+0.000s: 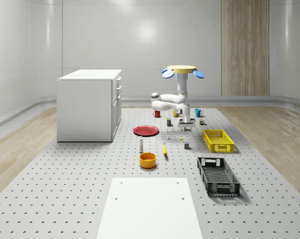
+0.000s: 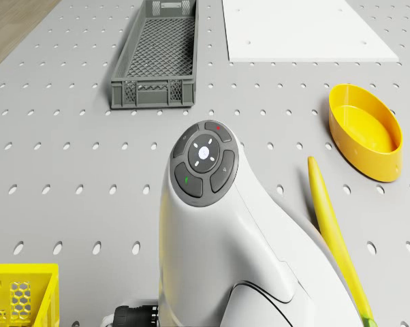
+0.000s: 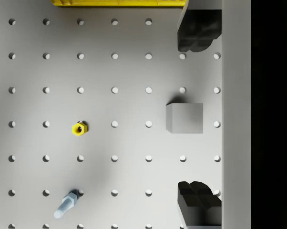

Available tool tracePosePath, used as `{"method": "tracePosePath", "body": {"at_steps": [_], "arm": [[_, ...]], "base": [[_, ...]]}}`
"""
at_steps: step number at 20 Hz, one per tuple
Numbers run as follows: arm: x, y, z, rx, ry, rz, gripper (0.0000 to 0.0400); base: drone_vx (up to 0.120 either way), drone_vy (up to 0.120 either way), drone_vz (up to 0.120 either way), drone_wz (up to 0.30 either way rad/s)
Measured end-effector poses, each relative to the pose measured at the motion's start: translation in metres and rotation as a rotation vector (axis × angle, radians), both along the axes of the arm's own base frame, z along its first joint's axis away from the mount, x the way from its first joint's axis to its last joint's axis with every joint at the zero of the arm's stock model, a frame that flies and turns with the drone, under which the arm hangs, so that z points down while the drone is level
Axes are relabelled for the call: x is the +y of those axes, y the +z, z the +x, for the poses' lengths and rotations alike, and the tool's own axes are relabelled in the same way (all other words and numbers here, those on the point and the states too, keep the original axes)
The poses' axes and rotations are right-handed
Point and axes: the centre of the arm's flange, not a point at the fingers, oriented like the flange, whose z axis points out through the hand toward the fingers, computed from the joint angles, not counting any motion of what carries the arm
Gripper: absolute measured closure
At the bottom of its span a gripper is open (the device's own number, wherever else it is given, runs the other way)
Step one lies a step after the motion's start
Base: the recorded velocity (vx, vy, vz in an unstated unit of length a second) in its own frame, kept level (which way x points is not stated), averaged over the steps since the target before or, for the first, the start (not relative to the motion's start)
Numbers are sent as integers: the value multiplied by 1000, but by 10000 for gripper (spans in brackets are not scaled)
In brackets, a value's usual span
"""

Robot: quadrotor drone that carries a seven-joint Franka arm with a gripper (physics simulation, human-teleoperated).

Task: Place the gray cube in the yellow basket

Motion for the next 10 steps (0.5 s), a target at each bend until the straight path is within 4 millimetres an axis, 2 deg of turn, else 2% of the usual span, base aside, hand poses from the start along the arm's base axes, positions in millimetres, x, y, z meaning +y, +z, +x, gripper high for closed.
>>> {"method": "tracePosePath", "body": {"at_steps": [1,5,9,10], "arm": [[0,0,0,0,0,0,0],[0,0,0,0,0,0,0],[0,0,0,0,0,0,0],[0,0,0,0,0,0,0]], "base": [[40,0,-120,0],[120,0,-120,0],[120,0,-10,0],[0,0,0,0]]}}
